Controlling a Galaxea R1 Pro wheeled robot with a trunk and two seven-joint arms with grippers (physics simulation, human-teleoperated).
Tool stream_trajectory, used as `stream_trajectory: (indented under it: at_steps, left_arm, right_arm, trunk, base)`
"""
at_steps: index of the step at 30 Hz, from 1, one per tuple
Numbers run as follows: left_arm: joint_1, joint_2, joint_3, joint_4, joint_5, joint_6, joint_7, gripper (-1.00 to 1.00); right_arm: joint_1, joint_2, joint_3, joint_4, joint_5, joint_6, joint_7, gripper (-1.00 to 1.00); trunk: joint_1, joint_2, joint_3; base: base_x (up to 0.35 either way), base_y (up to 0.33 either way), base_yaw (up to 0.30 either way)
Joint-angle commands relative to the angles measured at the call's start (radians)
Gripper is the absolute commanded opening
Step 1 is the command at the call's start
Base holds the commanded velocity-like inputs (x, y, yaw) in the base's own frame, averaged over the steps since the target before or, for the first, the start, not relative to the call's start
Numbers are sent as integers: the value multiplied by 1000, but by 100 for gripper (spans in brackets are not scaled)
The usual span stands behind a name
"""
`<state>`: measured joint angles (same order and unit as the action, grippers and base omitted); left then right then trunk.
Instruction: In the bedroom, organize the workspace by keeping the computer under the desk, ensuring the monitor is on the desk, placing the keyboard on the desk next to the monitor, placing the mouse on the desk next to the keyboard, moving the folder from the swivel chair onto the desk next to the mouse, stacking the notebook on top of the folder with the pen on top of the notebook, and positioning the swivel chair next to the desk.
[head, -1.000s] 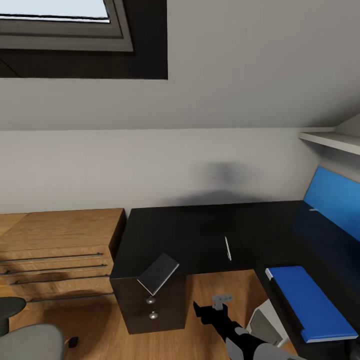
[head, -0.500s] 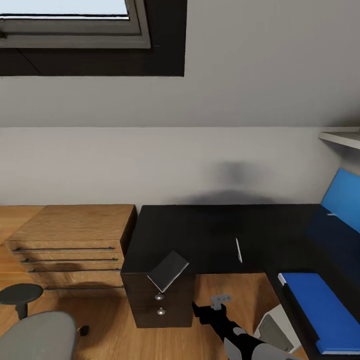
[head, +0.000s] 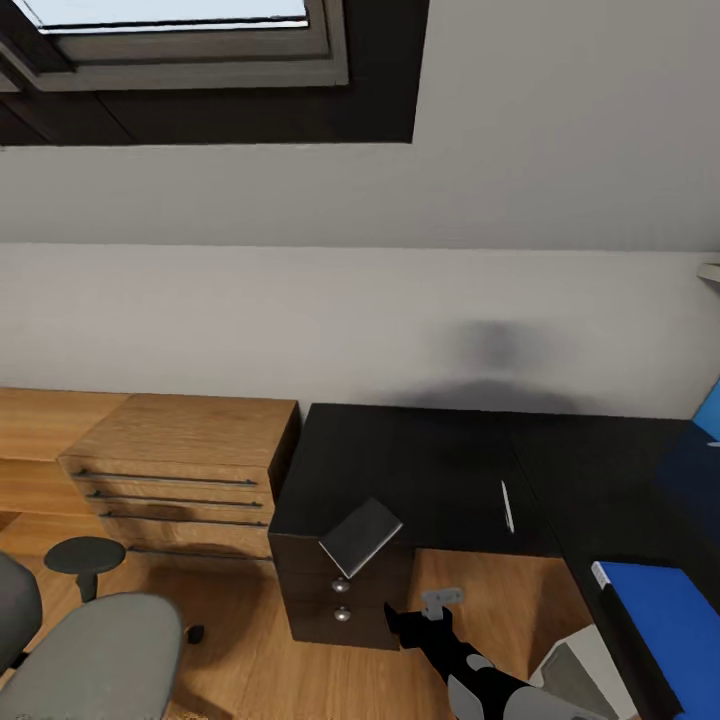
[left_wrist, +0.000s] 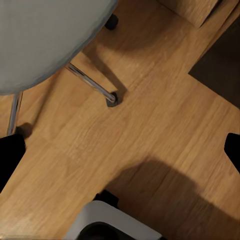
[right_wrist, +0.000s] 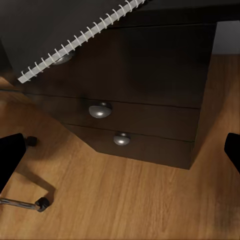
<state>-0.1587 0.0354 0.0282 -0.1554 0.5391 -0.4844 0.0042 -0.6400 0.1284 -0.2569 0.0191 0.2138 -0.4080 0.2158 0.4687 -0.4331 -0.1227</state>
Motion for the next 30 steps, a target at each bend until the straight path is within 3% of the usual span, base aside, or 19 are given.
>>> stream_trajectory:
  at_steps: [1, 5, 16, 17, 20, 21, 25, 26, 27, 30]
  left_arm:
    - [-1, -3, 2, 0, -3, -3, 0, 100]
    - [-1, -15, 0, 0, -3, -3, 1, 100]
    - [-1, -27, -2, 0, -2, 2, 2, 100]
    - [-1, -62, -9, -7, -8, 45, 4, 100]
    - [-1, -69, -13, -93, -31, 113, 13, 100]
    - [-1, -72, -14, -166, -72, 210, 28, 100]
    - [-1, -71, -13, -333, -140, 386, 73, 100]
    - [-1, -71, -13, -357, -145, 407, 77, 100]
    - [-1, -70, -12, -451, -155, 484, 87, 100]
    - [-1, -68, -10, -527, -161, 542, 93, 100]
  right_arm:
    - [-1, -1, -8, 2, 7, -9, 2, 100]
    - [-1, -2, -9, 2, 7, -30, 2, 100]
    - [-1, -2, -9, 2, 8, -53, 2, 100]
    - [-1, -2, -9, 2, 7, -54, 2, 100]
    - [-1, -3, -10, 2, 7, -55, 2, 100]
    - [-1, -5, -10, 1, 7, -55, 2, 100]
    - [-1, -8, -10, 1, 7, -57, 2, 100]
    - [-1, -8, -10, 1, 7, -58, 2, 100]
    - [-1, -8, -10, 1, 7, -58, 2, 100]
    - [-1, -9, -10, 1, 7, -58, -1, 100]
  trunk:
    - [0, -2, -3]
    - [0, -2, -5]
    - [43, -79, -40]
    - [46, -86, -43]
    - [58, -107, -53]
    - [62, -114, -56]
    - [77, -142, -68]
    - [81, -149, -71]
    - [85, -156, -74]
    - [96, -177, -84]
  base:
    - [0, 0, 122]
    - [0, 0, 62]
    - [0, 0, 8]
    - [0, 0, 0]
    - [0, 0, 0]
    - [0, 0, 0]
    - [0, 0, 0]
    - [0, 0, 0]
    - [0, 0, 0]
    - [0, 0, 0]
